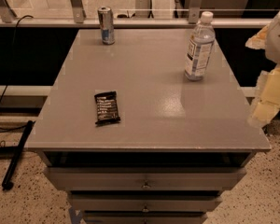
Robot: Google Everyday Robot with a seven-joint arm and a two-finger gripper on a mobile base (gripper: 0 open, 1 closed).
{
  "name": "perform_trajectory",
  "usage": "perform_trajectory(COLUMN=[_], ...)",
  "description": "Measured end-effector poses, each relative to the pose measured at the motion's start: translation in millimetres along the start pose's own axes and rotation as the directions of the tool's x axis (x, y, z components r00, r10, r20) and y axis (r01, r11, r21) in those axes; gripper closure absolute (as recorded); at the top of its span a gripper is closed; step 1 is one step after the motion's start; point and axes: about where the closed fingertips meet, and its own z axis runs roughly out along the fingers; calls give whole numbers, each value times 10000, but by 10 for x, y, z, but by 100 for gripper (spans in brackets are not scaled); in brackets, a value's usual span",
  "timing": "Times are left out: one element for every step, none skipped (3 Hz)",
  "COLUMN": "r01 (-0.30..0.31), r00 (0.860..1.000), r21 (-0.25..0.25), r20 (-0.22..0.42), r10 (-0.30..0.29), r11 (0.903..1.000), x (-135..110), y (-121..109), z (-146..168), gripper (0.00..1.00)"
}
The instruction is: Knock blue plastic bottle over
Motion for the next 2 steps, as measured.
perform_trajectory(r01=[0, -372], r00=[10000, 9986], r21=[2, 290], r20=[1, 394], r10=[0, 361], r11=[10000, 9989], x=[0, 126], y=[0, -239], z=[0, 106], gripper=[0, 0])
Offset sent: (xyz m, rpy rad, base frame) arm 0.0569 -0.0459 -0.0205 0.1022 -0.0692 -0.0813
